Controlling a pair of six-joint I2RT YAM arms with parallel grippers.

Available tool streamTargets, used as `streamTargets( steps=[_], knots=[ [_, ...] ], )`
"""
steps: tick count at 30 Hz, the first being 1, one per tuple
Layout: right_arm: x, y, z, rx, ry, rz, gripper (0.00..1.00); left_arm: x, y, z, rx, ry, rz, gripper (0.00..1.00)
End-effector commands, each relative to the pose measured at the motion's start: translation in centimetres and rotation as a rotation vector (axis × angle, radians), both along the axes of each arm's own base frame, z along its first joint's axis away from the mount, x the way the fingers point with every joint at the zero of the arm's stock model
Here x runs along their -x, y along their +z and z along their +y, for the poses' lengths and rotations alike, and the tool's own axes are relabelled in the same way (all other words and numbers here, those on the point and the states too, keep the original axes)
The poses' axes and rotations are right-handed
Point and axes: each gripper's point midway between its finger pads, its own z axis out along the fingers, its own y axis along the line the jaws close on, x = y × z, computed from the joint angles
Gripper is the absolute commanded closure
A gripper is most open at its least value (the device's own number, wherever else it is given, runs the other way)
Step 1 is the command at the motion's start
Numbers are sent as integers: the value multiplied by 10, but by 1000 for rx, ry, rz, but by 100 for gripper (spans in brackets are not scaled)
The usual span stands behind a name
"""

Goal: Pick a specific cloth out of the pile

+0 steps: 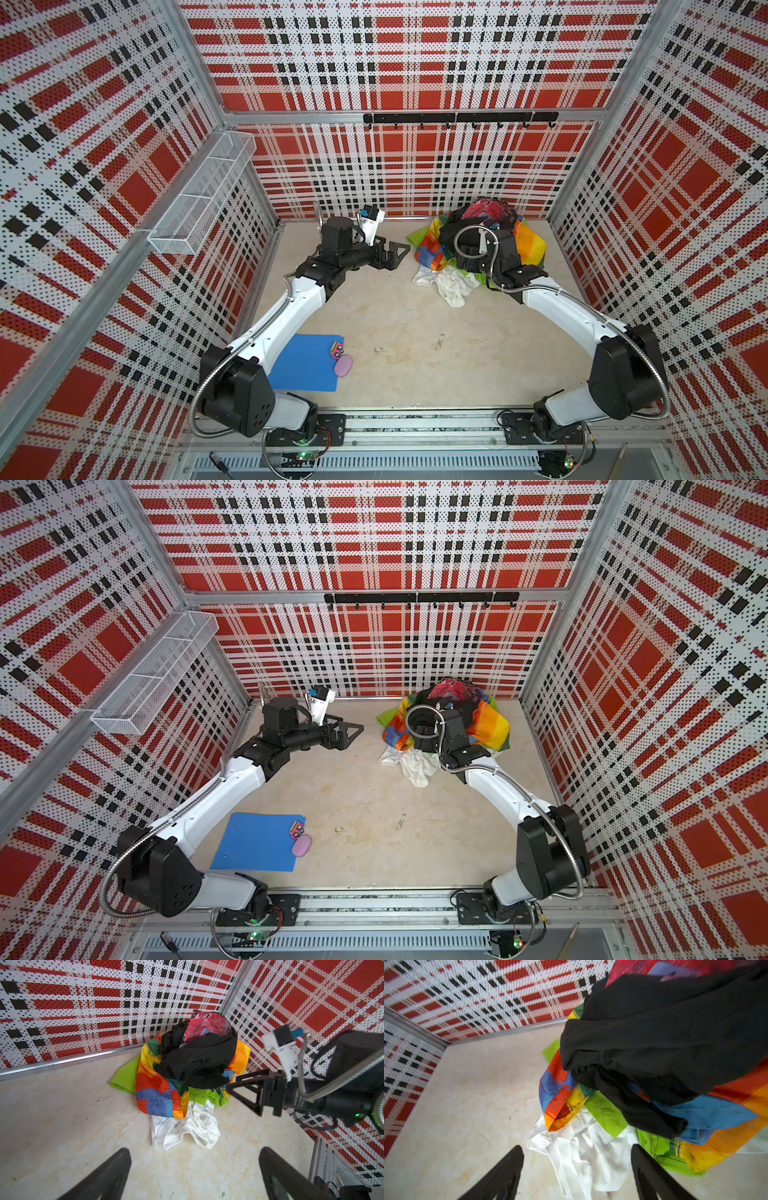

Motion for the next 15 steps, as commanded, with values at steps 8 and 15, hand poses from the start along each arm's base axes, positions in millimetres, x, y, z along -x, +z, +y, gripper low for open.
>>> streamTargets(
  steps=[8,15],
  knots=[
    [-15,-72,16,42,42,108,1,3,20,4,41,-14,-49,1],
    [-23,-103,21,70,45,164,3,4,21,4,41,-19,-54,1]
  ],
)
